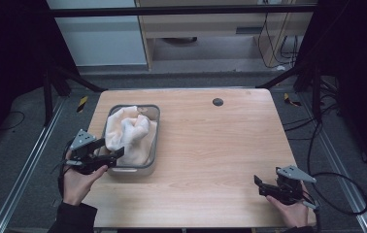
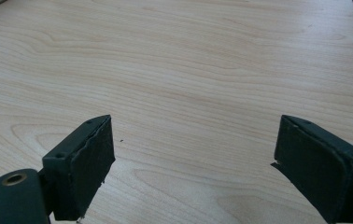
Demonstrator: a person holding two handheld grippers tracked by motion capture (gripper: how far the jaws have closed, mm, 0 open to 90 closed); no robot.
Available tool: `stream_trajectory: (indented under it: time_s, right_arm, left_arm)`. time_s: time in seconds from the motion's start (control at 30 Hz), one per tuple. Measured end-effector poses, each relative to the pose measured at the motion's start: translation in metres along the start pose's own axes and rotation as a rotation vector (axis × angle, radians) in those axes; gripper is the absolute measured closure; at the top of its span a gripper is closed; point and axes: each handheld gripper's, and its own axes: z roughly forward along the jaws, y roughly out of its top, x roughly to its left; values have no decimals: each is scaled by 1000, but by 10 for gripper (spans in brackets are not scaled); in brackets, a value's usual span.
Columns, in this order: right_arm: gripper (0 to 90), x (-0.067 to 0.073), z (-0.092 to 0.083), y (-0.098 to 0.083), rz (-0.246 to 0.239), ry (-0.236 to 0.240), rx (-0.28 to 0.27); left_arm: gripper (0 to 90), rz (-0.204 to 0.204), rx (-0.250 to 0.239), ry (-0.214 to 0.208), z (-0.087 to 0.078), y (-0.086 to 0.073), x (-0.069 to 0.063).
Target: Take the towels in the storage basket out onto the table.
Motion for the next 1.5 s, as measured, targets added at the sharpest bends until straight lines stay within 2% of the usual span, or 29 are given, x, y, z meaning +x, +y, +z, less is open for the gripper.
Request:
stream_trajectory:
  time_s: [0.2,0.4,0.67,1.0,1.1,1.23,1.37,1.47,1.5]
  right_arm:
    - [121,0,0,0,-2,1,4]
    - [121,0,1,0,-4,2,7]
    - [121,-1,1,0,-1,2,10]
    - [121,-1,1,0,6,6,20]
    - [120,-1,1,0,11,5,20]
    - [120,-2,2,0,-3,1,20]
    - [119,-1,2,0,6,6,26]
    - [119,-1,3,0,-4,3,24]
    - [119,-1,3,0,5,7,28]
  left_arm:
    - [187,23,29,8,5,10,1]
    - [193,44,66,6,14,12,-1]
    - [201,46,106,-16,28,17,0]
    - [204,85,180,-16,44,22,-4]
    - [207,76,186,-11,48,21,-2]
    - [213,87,214,-6,53,20,-1]
    - [219,97,236,-3,58,19,-1]
    - [225,92,249,-3,64,16,-1]
    - [228,89,253,-3,66,15,-1]
